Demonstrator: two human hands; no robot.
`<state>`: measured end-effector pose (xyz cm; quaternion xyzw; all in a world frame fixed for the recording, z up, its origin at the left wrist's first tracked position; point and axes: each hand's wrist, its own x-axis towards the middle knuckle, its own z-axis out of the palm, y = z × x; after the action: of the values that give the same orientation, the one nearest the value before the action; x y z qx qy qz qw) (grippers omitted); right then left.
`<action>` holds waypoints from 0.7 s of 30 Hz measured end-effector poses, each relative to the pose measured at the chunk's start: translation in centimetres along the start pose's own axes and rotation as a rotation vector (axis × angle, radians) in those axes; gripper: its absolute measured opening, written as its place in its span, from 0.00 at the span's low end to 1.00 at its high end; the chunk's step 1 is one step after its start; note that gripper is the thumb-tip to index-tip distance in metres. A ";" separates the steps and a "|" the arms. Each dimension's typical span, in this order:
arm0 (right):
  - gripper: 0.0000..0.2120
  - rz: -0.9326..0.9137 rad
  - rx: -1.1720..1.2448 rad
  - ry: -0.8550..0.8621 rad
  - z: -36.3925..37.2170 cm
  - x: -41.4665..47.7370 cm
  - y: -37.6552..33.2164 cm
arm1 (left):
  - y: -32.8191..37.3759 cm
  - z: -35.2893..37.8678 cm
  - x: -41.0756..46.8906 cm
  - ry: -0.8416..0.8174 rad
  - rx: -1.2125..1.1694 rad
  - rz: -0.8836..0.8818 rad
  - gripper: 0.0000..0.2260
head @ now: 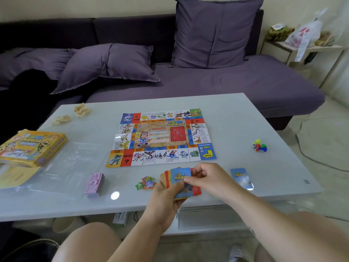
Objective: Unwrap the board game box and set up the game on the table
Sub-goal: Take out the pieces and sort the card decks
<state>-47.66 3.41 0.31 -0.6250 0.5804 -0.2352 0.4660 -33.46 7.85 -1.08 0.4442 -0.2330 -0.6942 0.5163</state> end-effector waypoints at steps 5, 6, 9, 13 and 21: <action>0.06 0.032 0.054 0.046 -2.7 -0.7 1.5 | -1.1 1.9 -0.1 -0.054 -0.030 -0.037 0.09; 0.06 0.034 0.068 0.048 -3.2 -1.0 1.7 | -1.2 2.4 -0.2 -0.072 -0.046 -0.053 0.08; 0.06 0.053 0.119 0.045 -4.9 -1.9 2.6 | -1.7 3.8 -0.1 -0.105 -0.009 -0.050 0.08; 0.12 0.084 0.118 0.231 -8.2 -2.3 4.1 | -2.5 4.9 0.7 -0.067 0.003 -0.063 0.08; 0.09 0.223 -0.116 0.303 -9.8 -0.7 8.5 | -3.5 5.7 2.0 -0.004 0.066 -0.093 0.07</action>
<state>-60.30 1.98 -2.31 -0.5404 0.7221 -0.2395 0.3596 -40.30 6.46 -1.70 0.4700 -0.2356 -0.7103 0.4680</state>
